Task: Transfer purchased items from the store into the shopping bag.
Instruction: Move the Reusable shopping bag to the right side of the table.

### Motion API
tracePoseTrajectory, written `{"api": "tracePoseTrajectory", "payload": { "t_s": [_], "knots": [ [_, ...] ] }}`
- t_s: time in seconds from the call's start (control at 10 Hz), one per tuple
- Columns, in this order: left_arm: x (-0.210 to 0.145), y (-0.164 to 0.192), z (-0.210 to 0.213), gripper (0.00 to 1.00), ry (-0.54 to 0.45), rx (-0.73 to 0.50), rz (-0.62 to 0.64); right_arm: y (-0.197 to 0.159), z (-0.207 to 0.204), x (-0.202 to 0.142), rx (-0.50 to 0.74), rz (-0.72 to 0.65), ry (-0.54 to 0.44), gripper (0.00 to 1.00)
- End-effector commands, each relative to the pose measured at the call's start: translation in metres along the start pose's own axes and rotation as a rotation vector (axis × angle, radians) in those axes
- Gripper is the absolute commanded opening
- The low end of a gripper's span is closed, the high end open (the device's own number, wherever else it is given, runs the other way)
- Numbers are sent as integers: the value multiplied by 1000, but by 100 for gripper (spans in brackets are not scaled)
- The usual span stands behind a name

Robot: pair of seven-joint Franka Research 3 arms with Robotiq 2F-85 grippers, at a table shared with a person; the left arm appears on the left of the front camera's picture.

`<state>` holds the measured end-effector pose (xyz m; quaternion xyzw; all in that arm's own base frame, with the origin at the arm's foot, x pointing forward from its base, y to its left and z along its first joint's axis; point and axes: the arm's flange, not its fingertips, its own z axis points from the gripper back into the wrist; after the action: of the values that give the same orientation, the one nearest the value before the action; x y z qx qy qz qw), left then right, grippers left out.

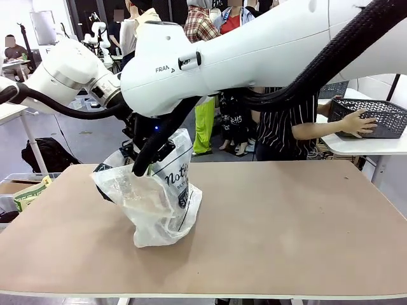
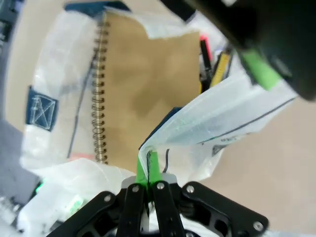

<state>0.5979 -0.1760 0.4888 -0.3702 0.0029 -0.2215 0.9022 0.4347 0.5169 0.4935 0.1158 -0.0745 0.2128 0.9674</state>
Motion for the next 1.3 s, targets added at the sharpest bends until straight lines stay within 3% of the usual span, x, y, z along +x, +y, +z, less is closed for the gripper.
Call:
{"api": "tracePoseTrajectory", "payload": {
  "t_s": [0.0, 1.2],
  "knots": [
    [4, -8, -5, 71, 34, -58, -63, 10, 1, 11, 12, 50, -8, 0],
    [33, -27, -37, 71, 213, -18, -119, 24, -6, 27, 12, 94, -23, 0]
  ]
}}
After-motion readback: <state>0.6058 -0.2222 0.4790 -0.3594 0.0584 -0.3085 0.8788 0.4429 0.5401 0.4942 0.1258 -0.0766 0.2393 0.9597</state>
